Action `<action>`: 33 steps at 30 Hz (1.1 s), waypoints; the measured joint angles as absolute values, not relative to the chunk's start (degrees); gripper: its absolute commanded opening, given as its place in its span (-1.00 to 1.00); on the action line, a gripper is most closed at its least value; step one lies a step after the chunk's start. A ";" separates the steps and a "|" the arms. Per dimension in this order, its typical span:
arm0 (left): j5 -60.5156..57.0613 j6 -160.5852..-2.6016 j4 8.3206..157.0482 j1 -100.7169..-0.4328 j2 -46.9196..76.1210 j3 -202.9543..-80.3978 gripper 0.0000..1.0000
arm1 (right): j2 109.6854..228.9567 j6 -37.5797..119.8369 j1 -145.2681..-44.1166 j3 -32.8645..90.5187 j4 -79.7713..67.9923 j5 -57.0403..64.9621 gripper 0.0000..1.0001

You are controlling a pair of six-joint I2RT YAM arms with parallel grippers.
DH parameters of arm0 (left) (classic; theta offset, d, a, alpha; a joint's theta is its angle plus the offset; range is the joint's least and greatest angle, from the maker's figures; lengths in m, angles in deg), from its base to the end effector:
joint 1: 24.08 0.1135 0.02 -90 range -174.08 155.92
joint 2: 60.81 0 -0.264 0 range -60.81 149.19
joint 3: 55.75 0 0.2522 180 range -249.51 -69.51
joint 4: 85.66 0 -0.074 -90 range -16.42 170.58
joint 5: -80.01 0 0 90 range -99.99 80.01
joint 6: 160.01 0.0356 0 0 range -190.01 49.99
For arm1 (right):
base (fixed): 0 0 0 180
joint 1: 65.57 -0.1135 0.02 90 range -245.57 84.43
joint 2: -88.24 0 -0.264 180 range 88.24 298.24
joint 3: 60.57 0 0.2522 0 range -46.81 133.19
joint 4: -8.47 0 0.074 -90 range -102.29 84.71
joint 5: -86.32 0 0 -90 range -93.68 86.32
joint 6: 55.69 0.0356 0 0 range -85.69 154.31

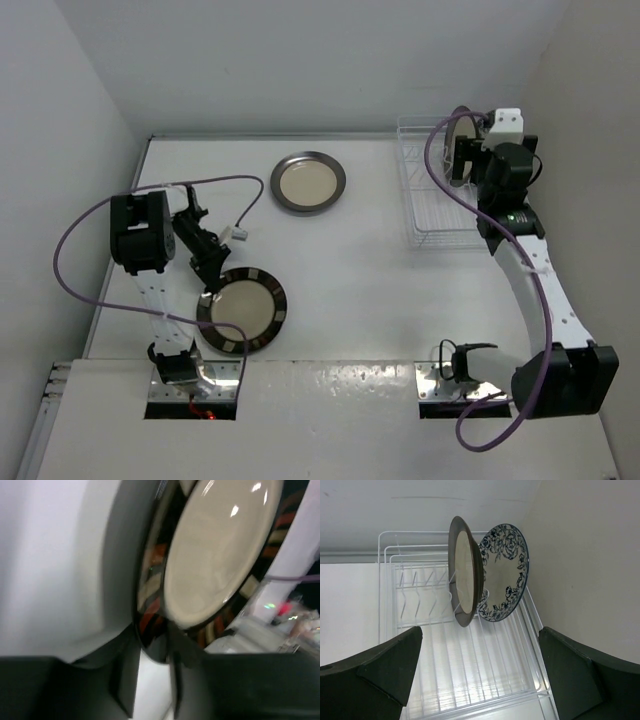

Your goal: Load the plates into the dish rack

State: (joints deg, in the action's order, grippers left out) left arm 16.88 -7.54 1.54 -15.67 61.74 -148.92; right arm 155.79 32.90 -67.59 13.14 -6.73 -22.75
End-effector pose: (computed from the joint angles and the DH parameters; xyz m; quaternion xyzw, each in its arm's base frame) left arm 0.3243 0.0317 0.1228 -0.3673 -0.8617 0.3382 0.0902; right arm 0.2765 -0.0019 0.3676 0.0850 0.7530 -0.1226 0.6409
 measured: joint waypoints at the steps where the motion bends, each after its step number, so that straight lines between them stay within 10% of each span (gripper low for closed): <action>1: 16.51 -7.60 1.95 -16.11 61.91 -148.01 -0.70 | 155.16 32.77 -67.59 12.57 -6.59 -22.79 1.00; 3: 17.58 -10.29 2.06 -17.03 62.43 -146.24 -1.00 | 153.87 32.34 -67.59 11.52 -6.31 -23.10 1.00; 13: 21.32 -19.75 2.19 -18.62 60.64 -152.90 -1.00 | 151.51 30.76 -69.90 10.95 -5.98 -19.89 1.00; 18: 26.48 -25.44 8.53 -20.06 52.93 -163.98 -1.00 | 153.69 31.64 -72.29 13.73 -11.95 1.31 0.94; 33: 32.23 -21.48 10.23 -30.84 47.62 -176.40 -1.00 | 185.19 46.67 -89.60 17.55 0.90 29.84 0.92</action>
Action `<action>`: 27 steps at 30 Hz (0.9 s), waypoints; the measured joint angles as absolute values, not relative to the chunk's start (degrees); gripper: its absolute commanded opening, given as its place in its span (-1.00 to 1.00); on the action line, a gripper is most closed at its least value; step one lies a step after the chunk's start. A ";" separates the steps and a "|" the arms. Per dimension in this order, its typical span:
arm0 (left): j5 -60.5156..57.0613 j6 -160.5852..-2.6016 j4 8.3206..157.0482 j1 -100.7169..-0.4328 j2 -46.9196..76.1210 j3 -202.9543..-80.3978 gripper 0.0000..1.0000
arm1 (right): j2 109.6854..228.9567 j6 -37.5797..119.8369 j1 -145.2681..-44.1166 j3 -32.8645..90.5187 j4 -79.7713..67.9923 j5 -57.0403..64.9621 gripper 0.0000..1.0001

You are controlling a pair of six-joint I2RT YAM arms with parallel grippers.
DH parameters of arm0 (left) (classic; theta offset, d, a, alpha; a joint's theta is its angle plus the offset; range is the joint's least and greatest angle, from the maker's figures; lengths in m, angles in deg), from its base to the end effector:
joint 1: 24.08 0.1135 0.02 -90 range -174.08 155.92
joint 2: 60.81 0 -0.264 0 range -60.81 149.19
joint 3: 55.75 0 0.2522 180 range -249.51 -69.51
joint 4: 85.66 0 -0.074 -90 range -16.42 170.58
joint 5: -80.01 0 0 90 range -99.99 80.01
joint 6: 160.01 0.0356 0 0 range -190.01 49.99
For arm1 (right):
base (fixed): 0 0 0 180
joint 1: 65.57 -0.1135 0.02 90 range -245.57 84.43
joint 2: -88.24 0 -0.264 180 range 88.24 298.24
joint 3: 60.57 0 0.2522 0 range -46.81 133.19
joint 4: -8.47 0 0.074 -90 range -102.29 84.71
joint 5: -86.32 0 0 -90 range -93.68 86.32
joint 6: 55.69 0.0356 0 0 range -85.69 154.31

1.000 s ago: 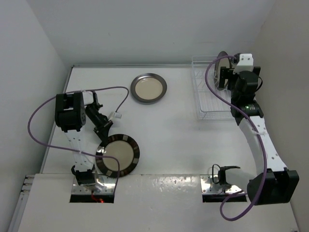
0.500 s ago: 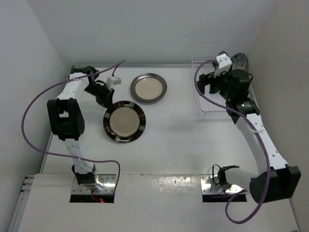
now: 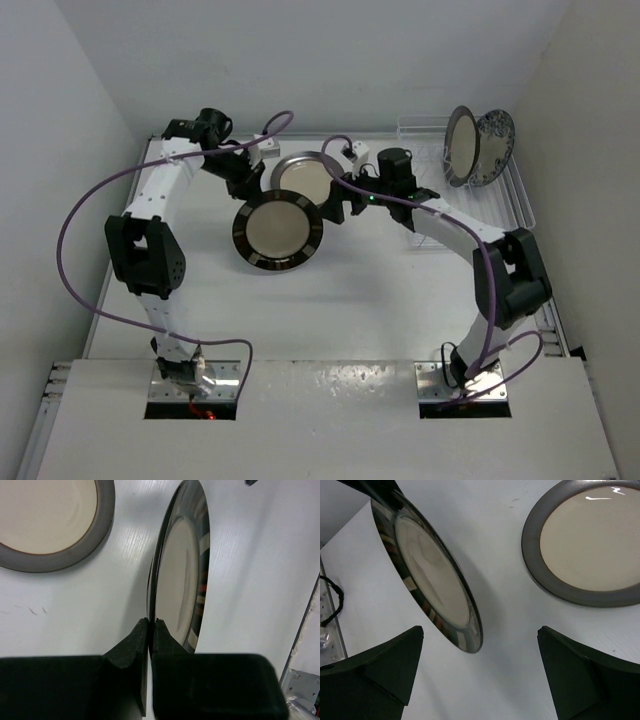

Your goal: Load the plates into the dish rack

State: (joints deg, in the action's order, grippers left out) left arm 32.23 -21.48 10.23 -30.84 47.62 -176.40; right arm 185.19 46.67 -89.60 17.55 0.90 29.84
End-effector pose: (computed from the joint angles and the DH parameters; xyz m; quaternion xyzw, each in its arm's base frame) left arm 0.3757 -0.0686 0.3219 0.4777 0.7898 -0.2800 0.2640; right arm 0.3423 0.1741 0.2481 -0.2339 0.7941 0.3904 0.4028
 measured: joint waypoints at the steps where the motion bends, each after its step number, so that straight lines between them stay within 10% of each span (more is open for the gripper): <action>1: 32.36 -21.31 9.93 -30.86 47.62 -177.01 -1.00 | 186.61 47.00 -89.66 18.71 1.45 30.27 0.92; 10: 34.20 -20.32 8.73 -31.15 47.62 -177.78 -1.00 | 193.58 47.20 -92.94 25.03 3.59 30.86 0.52; 17: 35.68 -20.52 8.94 -31.30 47.73 -177.78 -1.00 | 199.98 48.49 -95.06 28.87 3.81 33.03 -0.93; 27: 38.30 -21.55 11.79 -30.10 48.16 -178.96 -1.00 | 199.02 48.12 -94.84 26.58 7.94 36.94 -1.00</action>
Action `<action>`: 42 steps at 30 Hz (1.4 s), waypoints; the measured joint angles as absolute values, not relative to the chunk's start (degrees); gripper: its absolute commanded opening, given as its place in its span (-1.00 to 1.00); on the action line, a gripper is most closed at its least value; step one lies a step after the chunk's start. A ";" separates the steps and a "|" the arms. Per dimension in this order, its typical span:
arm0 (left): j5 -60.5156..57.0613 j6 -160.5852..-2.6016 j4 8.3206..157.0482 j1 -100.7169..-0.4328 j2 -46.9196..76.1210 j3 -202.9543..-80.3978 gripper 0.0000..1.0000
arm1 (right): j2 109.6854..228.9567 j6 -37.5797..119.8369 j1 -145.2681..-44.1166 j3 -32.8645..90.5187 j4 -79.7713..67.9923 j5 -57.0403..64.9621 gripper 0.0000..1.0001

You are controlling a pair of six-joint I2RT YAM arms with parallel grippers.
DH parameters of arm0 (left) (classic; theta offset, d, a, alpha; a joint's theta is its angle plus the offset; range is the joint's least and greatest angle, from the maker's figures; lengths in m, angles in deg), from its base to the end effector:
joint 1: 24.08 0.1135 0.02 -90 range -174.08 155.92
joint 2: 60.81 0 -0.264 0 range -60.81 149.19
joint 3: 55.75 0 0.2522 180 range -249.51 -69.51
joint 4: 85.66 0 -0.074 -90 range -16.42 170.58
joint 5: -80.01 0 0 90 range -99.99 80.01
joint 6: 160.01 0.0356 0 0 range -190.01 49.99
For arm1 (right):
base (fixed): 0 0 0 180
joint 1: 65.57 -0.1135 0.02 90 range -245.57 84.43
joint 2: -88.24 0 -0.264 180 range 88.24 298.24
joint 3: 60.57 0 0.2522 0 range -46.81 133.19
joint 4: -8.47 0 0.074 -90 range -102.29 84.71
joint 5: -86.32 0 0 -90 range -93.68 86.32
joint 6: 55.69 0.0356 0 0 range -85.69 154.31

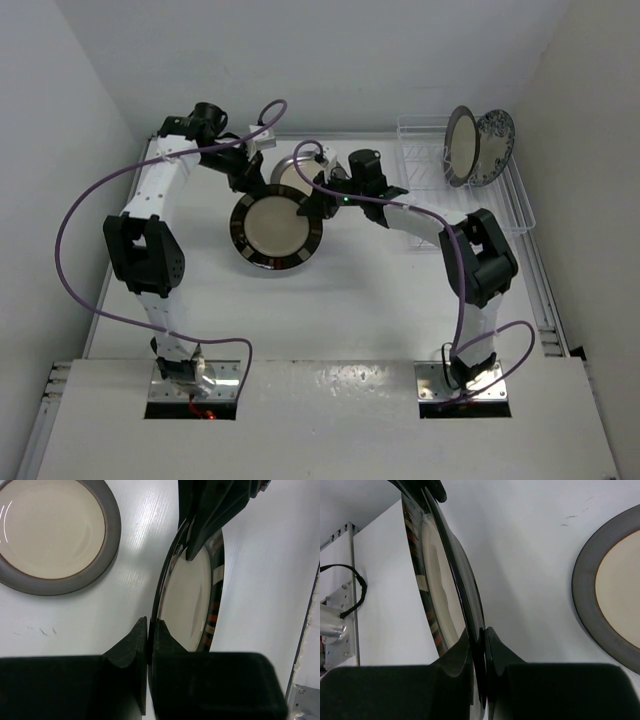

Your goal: Load the plates into the dish rack

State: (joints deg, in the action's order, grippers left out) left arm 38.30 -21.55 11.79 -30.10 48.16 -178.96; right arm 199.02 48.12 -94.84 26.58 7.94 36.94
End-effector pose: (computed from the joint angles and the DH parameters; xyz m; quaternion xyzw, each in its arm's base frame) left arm 0.3815 -0.0670 0.3344 0.4786 0.7616 -0.3124 0.3055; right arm 0.3698 0.2338 0.2179 -0.2928 0.7547 0.4581 0.3671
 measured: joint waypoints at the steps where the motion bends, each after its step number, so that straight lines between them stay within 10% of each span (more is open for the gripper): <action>1: 38.63 -21.63 11.92 -30.10 48.16 -178.96 -1.00 | 198.78 48.14 -94.73 26.34 8.05 36.90 -1.00; 10: 39.97 -22.38 12.75 -30.49 48.16 -179.28 -0.95 | 197.32 48.25 -93.79 25.24 8.33 37.33 -1.00; 11: 39.81 -22.97 13.10 -30.51 48.16 -179.28 -0.69 | 197.25 48.27 -93.75 25.24 8.31 37.33 -1.00; 12: 39.51 -23.88 13.58 -30.51 48.16 -179.28 0.10 | 197.12 48.31 -93.68 25.24 8.16 37.27 -1.00; 14: 38.61 -26.22 15.06 -30.62 48.16 -179.31 0.99 | 196.33 48.99 -93.62 25.16 7.22 35.65 -1.00; 42: 11.70 -55.80 32.79 -19.54 46.02 -182.54 1.00 | 187.72 29.95 -69.16 49.11 -5.57 -24.00 -1.00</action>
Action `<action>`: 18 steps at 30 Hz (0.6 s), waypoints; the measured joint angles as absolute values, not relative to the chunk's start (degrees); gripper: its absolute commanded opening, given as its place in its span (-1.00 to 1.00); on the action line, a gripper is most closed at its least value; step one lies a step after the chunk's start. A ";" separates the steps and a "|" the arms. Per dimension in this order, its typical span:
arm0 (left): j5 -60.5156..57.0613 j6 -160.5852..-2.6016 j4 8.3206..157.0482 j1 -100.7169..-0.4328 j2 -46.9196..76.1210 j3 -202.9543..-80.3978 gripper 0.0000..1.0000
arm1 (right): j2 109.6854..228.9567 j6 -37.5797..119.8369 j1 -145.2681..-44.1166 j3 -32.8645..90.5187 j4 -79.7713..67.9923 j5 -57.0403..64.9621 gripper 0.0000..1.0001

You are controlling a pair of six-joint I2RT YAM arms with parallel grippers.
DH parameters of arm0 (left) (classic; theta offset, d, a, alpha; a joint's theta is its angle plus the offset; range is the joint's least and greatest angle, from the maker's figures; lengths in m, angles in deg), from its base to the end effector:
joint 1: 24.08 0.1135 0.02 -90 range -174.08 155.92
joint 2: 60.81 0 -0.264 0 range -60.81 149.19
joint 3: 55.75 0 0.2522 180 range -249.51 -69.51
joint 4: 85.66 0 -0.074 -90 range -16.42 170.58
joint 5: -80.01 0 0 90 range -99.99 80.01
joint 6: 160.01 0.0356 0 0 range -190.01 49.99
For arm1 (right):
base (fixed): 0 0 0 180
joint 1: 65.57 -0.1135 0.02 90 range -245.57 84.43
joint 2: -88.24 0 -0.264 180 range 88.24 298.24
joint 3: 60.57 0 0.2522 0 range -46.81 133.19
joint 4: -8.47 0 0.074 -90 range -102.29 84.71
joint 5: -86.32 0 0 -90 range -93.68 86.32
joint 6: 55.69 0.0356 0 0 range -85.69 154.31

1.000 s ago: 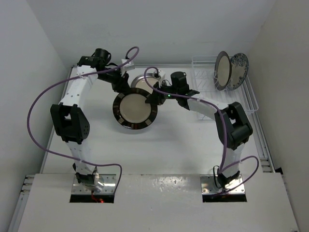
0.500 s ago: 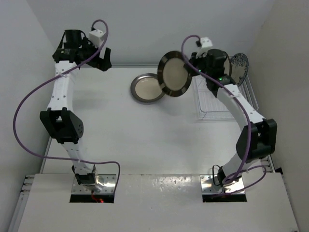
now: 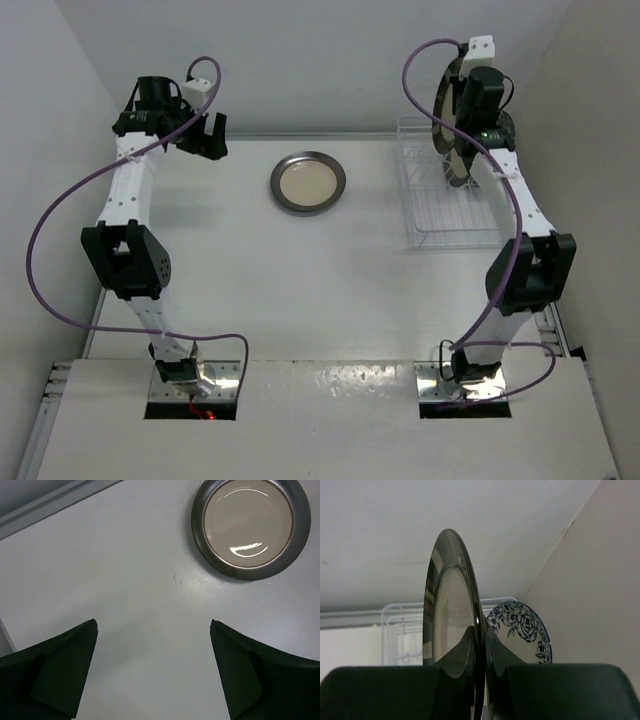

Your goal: Load the plates into the dish rack

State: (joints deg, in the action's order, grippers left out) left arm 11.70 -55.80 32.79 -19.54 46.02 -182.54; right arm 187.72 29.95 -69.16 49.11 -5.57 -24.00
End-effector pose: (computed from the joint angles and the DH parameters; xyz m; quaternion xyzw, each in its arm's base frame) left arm 0.4133 0.0196 0.3812 0.1524 0.8861 -0.1037 0.4253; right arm 0.4188 0.0139 0.4114 0.0704 0.7256 -0.1334 0.6714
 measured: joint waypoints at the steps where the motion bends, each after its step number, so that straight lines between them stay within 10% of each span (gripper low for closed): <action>1: 11.75 -55.80 32.90 -19.50 46.02 -182.43 1.00 | 188.82 28.88 -69.14 49.11 -5.15 -24.72 -1.00; 18: 12.69 -56.60 33.14 -19.10 46.00 -180.11 1.00 | 194.93 20.75 -67.00 44.72 -0.02 -26.73 -1.00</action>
State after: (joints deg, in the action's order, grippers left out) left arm 12.69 -56.60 33.14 -19.10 46.00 -180.11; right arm 194.93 20.75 -67.00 44.72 -0.02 -26.73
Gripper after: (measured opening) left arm 0.997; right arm 0.076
